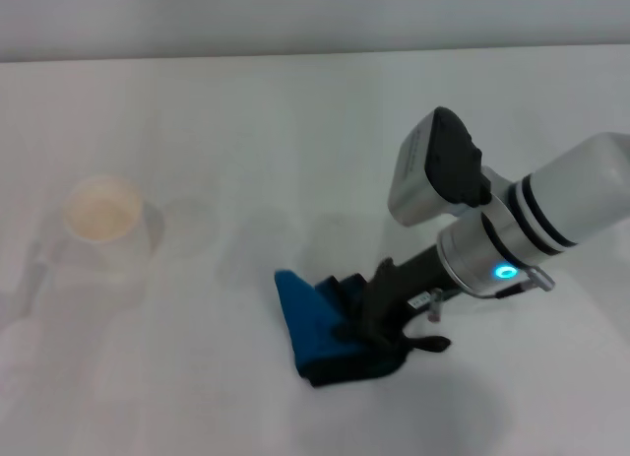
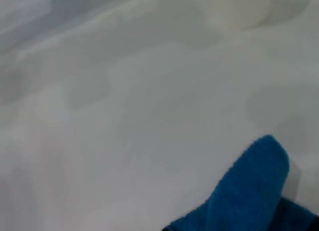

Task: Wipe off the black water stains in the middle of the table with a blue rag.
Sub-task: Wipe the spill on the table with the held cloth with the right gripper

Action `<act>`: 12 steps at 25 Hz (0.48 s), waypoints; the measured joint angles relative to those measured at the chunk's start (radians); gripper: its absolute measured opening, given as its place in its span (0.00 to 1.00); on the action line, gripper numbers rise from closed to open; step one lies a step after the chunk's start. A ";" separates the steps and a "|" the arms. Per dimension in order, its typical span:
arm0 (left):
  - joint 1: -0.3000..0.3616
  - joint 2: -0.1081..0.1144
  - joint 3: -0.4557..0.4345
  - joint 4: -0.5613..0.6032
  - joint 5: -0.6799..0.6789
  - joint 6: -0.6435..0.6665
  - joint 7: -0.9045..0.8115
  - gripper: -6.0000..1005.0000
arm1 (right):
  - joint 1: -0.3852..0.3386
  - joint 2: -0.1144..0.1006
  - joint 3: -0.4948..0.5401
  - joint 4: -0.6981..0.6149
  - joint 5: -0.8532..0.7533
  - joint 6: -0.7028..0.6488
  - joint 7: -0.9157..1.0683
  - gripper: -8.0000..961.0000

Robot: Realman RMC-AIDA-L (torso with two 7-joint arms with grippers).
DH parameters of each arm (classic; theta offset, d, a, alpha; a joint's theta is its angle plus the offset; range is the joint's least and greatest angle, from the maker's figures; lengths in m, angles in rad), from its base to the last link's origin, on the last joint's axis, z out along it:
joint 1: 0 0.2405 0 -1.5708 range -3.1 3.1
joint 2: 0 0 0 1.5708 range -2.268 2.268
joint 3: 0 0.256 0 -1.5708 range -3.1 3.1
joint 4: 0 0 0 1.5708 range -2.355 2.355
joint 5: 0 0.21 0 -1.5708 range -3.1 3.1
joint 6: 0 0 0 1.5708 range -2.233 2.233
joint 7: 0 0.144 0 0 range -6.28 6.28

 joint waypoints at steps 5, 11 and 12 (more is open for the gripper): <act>-0.010 0.000 0.000 0.000 0.000 0.000 0.000 0.87 | 0.001 0.000 -0.025 0.007 0.044 0.127 0.001 0.14; -0.013 0.000 0.000 0.000 0.000 0.001 0.000 0.87 | 0.003 -0.007 -0.008 0.029 0.038 0.245 0.007 0.16; -0.013 0.000 0.000 -0.001 0.000 0.001 0.000 0.87 | 0.003 -0.009 0.005 0.035 0.036 0.265 0.006 0.16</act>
